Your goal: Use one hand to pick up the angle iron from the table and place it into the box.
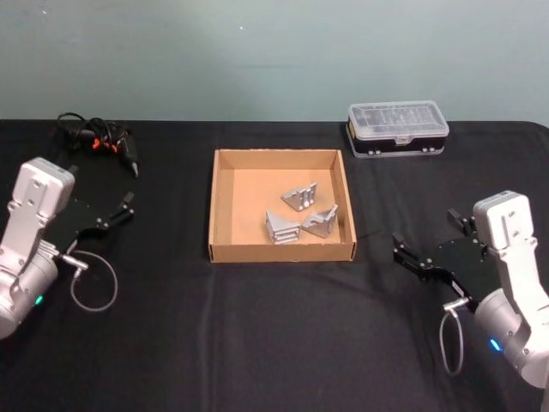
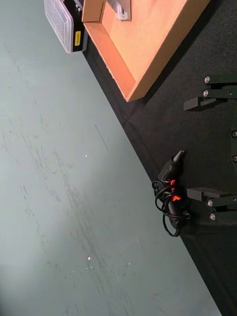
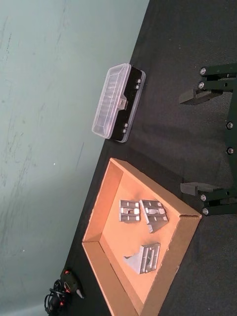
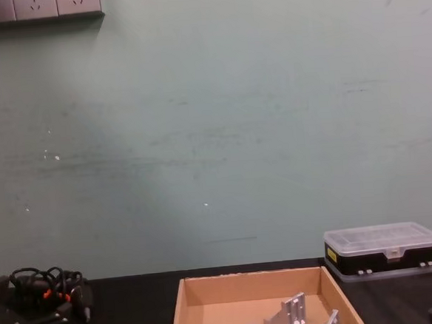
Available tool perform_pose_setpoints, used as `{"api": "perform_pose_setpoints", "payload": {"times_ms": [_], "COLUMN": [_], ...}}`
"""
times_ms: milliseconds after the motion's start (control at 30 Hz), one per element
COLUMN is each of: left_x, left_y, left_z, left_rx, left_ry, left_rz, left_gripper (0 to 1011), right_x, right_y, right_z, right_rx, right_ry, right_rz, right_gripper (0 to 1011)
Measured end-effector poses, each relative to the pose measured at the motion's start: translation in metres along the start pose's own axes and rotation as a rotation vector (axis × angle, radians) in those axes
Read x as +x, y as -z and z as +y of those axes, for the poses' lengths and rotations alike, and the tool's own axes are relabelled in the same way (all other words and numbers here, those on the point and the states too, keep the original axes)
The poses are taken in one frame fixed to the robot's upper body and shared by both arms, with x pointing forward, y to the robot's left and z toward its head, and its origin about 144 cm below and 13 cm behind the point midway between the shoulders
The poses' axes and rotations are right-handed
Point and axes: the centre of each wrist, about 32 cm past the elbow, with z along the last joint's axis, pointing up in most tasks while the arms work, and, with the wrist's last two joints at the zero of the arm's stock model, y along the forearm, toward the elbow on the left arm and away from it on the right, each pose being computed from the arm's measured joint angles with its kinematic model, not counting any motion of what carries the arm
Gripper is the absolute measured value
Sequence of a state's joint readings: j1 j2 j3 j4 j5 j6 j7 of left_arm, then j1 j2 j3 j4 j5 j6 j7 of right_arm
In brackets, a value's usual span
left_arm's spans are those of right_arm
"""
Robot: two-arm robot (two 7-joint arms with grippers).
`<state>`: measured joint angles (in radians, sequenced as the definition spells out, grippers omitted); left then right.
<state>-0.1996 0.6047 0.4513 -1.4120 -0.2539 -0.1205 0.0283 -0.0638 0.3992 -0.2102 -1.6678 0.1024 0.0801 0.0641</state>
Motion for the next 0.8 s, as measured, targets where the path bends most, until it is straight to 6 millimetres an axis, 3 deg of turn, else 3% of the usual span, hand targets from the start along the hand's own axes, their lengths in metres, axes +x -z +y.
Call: {"api": "perform_pose_setpoints", "payload": {"times_ms": [800], "left_x": [0.0000], "left_y": [0.0000], "left_z": [0.0000], "left_rx": [0.000], "left_ry": [0.000], "left_rz": [0.000], "left_gripper": [1011], "right_x": [0.0001], "right_y": [-0.0022], "right_z": [-0.0006], "right_rx": [0.003], "right_ry": [-0.011], "right_rz": [0.003], "right_gripper": [1000]}}
